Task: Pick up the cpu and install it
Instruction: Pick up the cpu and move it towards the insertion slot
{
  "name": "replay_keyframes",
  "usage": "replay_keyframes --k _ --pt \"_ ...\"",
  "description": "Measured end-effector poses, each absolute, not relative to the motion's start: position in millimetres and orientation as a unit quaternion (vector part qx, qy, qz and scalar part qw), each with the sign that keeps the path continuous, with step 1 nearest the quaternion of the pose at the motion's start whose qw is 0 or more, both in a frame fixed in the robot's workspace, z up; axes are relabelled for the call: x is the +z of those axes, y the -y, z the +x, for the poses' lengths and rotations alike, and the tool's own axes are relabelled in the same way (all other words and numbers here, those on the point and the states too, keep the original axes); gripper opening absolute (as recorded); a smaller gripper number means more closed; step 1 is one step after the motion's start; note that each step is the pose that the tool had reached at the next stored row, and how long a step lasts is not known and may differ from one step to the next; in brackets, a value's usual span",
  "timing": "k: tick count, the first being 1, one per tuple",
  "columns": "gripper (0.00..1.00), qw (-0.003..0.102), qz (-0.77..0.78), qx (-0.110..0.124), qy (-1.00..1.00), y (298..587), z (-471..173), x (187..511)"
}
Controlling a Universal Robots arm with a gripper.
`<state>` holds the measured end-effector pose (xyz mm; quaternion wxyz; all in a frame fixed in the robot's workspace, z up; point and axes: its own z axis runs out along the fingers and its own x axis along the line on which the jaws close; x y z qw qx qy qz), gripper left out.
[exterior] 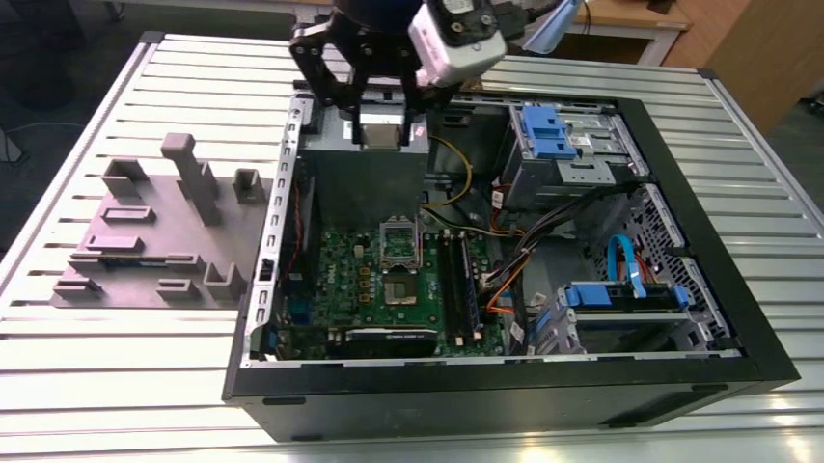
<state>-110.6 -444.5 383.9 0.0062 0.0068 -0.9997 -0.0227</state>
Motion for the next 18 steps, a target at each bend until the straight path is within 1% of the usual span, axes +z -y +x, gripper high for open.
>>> replay_keyframes --k 5,18 --pt "0.47 0.006 0.007 -0.023 1.000 444 -97 384" --pt "0.47 0.006 0.007 -0.023 1.000 444 -96 384"
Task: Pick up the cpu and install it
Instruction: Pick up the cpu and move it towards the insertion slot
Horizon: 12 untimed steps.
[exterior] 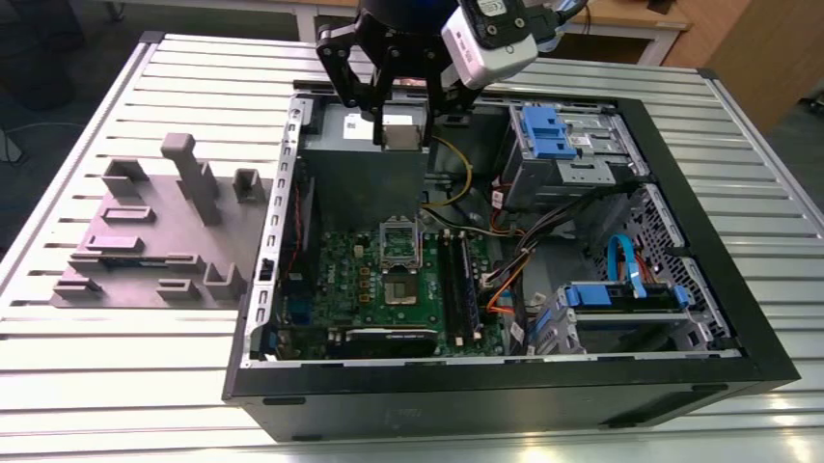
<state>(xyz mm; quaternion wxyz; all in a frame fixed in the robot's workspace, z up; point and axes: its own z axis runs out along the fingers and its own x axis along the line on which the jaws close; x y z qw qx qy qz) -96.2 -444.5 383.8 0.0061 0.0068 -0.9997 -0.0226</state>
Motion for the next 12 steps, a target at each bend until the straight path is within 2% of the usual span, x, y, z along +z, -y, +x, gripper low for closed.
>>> replay_keyframes --k 12 --pt "0.47 0.006 -0.004 -0.023 1.000 446.3 -87.9 374.1"
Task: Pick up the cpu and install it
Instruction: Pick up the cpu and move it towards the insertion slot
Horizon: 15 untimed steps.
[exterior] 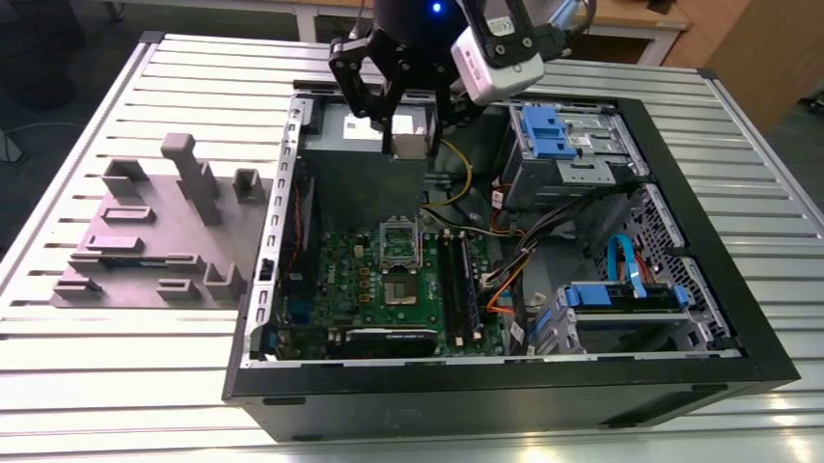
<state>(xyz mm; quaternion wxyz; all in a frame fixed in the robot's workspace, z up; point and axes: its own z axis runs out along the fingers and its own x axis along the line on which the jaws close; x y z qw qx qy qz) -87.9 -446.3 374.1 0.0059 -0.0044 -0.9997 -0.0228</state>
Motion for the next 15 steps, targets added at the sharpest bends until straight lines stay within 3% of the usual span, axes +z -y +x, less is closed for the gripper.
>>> replay_keyframes --k 15 --pt "0.47 0.005 -0.008 -0.023 1.000 458 -83 348"
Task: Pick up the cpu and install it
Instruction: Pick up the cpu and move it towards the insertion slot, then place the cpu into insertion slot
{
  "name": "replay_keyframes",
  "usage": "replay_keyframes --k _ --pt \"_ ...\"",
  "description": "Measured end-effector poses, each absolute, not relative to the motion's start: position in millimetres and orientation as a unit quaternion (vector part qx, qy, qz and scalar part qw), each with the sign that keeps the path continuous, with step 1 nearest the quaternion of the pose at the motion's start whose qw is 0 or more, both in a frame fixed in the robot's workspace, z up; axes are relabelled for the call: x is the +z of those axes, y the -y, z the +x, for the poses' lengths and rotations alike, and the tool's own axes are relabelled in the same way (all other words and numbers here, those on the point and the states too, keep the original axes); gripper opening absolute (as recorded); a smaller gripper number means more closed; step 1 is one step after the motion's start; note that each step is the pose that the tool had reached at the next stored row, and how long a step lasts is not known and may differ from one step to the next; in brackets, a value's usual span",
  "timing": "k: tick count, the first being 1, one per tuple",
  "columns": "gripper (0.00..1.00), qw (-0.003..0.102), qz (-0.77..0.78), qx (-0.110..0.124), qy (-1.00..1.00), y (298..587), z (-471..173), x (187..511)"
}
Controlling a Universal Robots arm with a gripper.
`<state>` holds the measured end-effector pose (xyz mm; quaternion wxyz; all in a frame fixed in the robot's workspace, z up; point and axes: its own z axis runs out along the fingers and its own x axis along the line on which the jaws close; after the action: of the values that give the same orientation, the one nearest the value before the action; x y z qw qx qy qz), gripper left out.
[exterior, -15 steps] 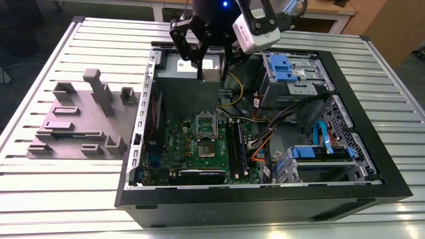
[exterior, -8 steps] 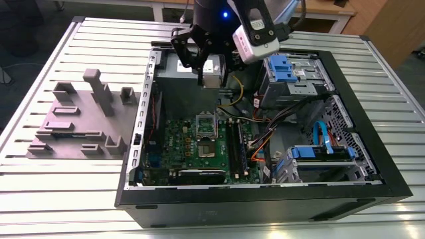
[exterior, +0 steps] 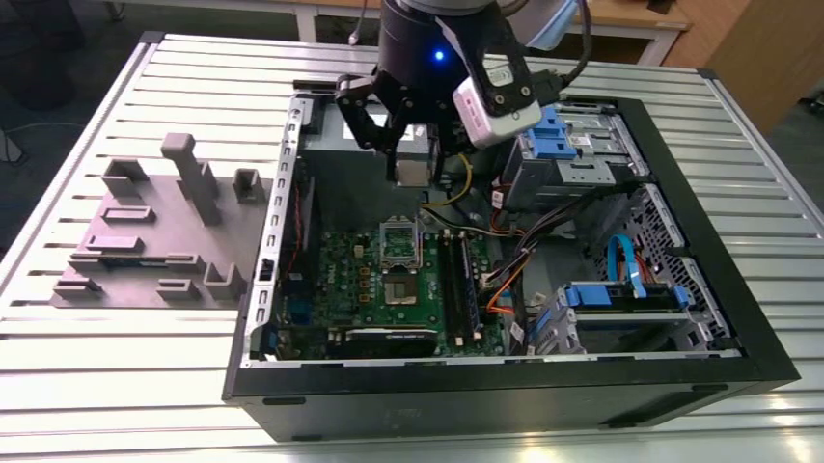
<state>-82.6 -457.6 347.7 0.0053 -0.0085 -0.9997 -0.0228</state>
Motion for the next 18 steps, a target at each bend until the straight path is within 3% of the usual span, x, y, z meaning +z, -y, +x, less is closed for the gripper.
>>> replay_keyframes --k 18 --pt "0.47 0.005 -0.013 -0.023 1.000 457.6 -79.4 337.0"
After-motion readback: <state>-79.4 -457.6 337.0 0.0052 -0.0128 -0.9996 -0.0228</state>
